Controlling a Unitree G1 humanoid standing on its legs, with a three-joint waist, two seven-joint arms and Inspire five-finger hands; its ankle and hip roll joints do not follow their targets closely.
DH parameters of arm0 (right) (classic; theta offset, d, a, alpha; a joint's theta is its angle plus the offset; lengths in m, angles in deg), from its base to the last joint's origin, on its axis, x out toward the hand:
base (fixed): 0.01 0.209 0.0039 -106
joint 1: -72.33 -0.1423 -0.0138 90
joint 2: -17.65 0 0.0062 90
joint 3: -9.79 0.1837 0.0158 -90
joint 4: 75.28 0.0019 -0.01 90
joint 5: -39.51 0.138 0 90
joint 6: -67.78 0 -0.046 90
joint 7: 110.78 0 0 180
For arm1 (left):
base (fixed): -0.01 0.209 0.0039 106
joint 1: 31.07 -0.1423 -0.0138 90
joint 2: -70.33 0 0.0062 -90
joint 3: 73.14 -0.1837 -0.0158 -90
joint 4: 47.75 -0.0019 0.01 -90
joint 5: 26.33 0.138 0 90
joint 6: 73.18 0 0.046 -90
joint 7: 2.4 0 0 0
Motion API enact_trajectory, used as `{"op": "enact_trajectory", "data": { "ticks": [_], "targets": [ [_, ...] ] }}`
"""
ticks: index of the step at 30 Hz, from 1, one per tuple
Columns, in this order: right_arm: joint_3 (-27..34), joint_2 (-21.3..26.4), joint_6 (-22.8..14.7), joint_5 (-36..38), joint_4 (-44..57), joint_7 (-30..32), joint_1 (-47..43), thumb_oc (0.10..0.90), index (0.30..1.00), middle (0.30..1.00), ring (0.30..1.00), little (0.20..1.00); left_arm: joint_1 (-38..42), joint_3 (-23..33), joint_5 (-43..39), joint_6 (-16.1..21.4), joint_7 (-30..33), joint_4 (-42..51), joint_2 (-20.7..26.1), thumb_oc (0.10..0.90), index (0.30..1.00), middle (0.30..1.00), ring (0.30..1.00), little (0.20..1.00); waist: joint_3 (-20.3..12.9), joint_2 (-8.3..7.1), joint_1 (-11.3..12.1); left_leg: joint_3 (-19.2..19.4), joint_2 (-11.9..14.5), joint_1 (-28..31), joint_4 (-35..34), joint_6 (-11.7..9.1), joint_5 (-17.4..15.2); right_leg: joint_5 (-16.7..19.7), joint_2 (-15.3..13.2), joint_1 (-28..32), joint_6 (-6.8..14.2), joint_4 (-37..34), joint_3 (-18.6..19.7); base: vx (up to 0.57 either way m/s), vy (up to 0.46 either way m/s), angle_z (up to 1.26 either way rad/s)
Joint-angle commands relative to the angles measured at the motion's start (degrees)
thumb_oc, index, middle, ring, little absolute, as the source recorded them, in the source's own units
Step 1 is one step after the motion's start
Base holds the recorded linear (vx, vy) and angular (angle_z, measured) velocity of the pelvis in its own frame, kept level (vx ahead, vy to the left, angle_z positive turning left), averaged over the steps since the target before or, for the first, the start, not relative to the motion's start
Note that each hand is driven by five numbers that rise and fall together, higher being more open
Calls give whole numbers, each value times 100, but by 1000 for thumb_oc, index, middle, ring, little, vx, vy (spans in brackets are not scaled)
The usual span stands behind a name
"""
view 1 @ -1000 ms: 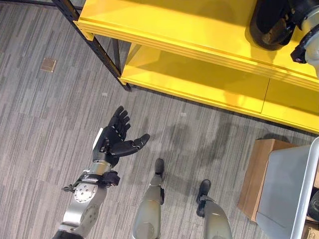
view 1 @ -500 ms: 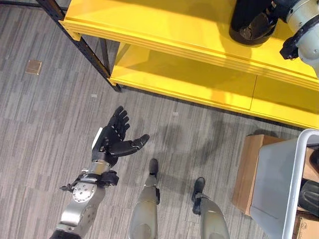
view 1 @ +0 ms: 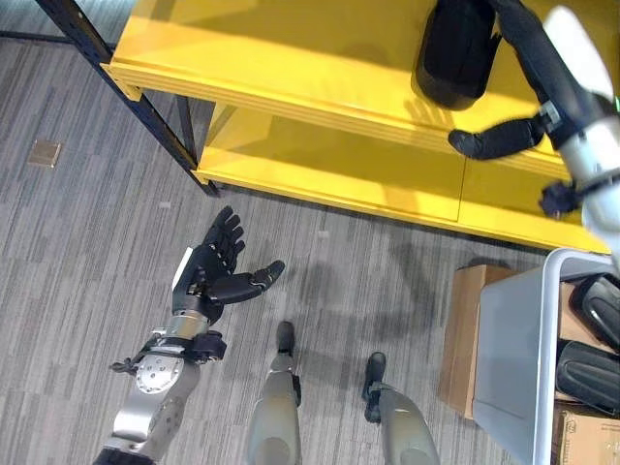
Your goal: Move parts from the plastic box to the shelf.
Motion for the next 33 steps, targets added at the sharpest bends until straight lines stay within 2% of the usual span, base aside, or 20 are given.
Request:
{"op": "enact_trajectory", "data": {
  "ticks": [1,4,5,6,12,13,14,15,18,24,27,28,29,30,33],
  "targets": [
    [758,-517,-562,625,588,37,631,900,1000,1000,1000,1000,-142,246,283,283,-238,491,-197,900,1000,1000,1000,1000,-922,-183,-180,-6,383,202,227,-243,-511,-43,58,731,-47,-846,-51,16,35,-2],
    [1066,-1359,-668,961,824,-178,1518,900,1000,1000,1000,1000,-304,309,297,219,-305,435,-420,900,1000,1000,1000,1000,-1088,-183,-269,100,404,458,48,-238,-493,39,29,879,7,-966,2,24,22,-4],
    [1079,-1367,-663,961,838,-181,1535,900,1000,1000,1000,1000,-305,304,297,219,-306,437,-414,900,1000,1000,1000,1000,-1098,-188,-263,101,401,450,29,-234,-466,60,28,869,7,-979,2,33,40,-12],
    [1136,-1835,-676,1156,785,-344,1999,900,1000,1000,1000,1000,-413,372,349,201,-355,310,-571,900,1000,1000,1000,1000,-1237,-182,-342,165,406,653,-71,-228,-491,66,11,989,44,-1023,48,48,43,-11],
    [1440,-2625,-532,1614,765,-825,3297,900,1000,1000,1000,1000,-829,678,540,138,-479,189,-856,900,1000,1000,1000,1000,-1633,-207,-535,356,458,1109,-312,-216,-499,96,11,1245,94,-1134,184,61,24,-9],
    [816,-2807,-169,2078,12,-959,3295,900,1000,1000,1000,1000,-478,472,998,71,-64,-239,-1098,900,1000,1000,1000,1000,-1154,91,-524,-156,399,1135,75,-265,-808,-450,49,1116,-115,-324,-128,61,47,-14],
    [805,-2812,-148,2006,-6,-943,3282,900,1000,1000,1000,1000,-445,465,1076,80,-48,-245,-1042,900,1000,1000,1000,1000,-1147,81,-499,-263,287,1107,198,-249,-881,-429,8,1107,-87,-273,-112,82,62,-4],
    [831,-2823,-167,2006,7,-938,3259,900,1000,1000,1000,1000,-420,477,1083,86,-51,-242,-1022,900,1000,1000,1000,1000,-1168,79,-523,-211,262,1107,213,-231,-942,-413,-23,1139,-69,-299,-126,63,61,11],
    [866,-2833,-155,1906,47,-960,3284,900,1000,1000,1000,1000,-468,543,1082,91,-58,-257,-1007,900,1000,1000,1000,1000,-1233,91,-536,-93,257,1192,185,-218,-1001,-355,-83,1246,-31,-431,-156,116,72,18],
    [765,-2658,-114,1586,-27,-912,2945,900,1000,1000,1000,1000,-581,686,1111,108,-44,-197,-921,900,1000,1000,1000,1000,-1269,68,-381,47,189,1287,151,-132,-1151,-302,-235,1329,79,-573,-153,99,79,-3],
    [667,-2251,-73,1370,-243,-736,2379,900,1000,1000,1000,1000,-609,650,1002,90,-67,-182,-765,900,1000,1000,1000,1000,-1164,21,-221,35,135,1062,158,-105,-1127,-264,-331,1198,150,-523,-287,15,42,-13],
    [664,-2248,-78,1372,-253,-736,2367,900,1000,1000,1000,1000,-606,653,1001,89,-67,-182,-767,900,1000,1000,1000,1000,-1170,24,-234,23,133,1041,168,-104,-1128,-264,-332,1189,150,-522,-297,-34,3,8],
    [675,-1995,-63,1328,-384,-604,2103,900,1000,1000,1000,1000,-619,614,906,87,-101,-158,-692,900,1000,1000,1000,1000,-1077,20,-137,-80,90,835,241,-120,-1119,-252,-352,1142,144,-556,-396,-28,-2,22],
    [675,-1994,-64,1329,-388,-604,2097,900,1000,1000,1000,1000,-615,615,906,87,-101,-158,-693,900,1000,1000,1000,1000,-1091,21,-146,-88,87,812,234,-117,-1101,-236,-352,1127,143,-567,-405,-2,7,39],
    [644,-1483,-37,1258,-610,-409,1612,900,1000,1000,1000,1000,-669,555,803,72,-120,-71,-570,900,1000,1000,1000,1000,-958,30,52,-246,21,565,229,-134,-1024,-212,-387,1095,151,-636,-608,19,6,35]
  ]
}}
